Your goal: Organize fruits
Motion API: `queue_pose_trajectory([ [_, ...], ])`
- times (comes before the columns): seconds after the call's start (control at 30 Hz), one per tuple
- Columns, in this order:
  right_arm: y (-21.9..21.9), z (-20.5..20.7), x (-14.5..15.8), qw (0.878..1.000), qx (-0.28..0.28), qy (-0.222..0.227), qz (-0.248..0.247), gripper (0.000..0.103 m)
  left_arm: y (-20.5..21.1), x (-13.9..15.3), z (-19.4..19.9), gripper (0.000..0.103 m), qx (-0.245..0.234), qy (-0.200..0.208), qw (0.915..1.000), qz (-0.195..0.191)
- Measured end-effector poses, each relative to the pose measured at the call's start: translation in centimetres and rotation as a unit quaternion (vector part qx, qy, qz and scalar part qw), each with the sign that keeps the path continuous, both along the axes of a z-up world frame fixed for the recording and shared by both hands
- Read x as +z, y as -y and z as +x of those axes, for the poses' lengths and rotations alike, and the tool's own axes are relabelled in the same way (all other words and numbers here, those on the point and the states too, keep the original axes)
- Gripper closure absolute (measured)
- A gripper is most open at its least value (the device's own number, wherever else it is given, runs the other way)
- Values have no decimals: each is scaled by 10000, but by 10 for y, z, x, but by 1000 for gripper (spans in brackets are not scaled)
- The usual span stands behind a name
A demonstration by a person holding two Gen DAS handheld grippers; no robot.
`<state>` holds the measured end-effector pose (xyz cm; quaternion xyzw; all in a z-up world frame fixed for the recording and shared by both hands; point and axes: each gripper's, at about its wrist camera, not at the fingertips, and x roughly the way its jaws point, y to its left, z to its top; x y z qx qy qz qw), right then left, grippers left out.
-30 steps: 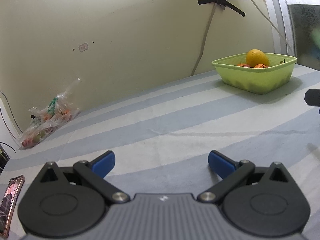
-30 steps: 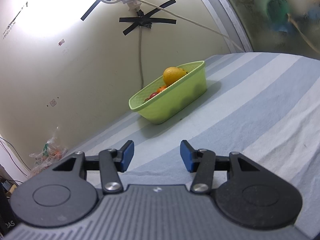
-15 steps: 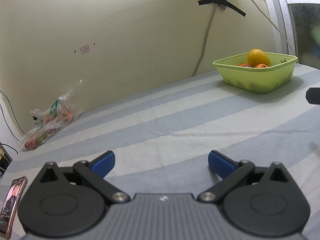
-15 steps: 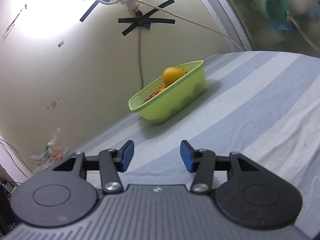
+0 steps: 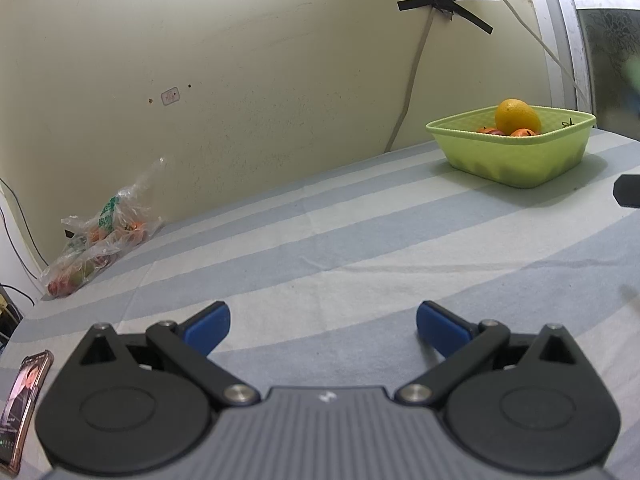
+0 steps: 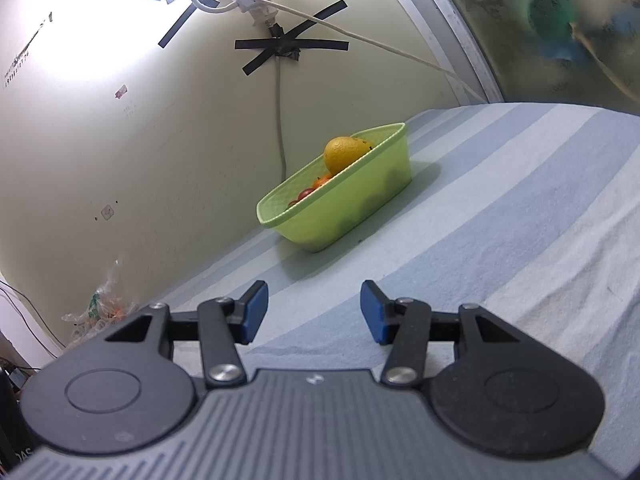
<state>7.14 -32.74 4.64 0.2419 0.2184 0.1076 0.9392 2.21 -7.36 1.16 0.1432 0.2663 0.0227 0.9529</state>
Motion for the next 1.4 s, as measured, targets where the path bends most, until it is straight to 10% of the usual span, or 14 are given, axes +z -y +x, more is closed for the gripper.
queue_pose_trajectory([
  [1.4, 5, -1, -2, 9999, 8, 54, 140, 49, 5, 4, -9, 0, 210, 427, 9987, 194],
])
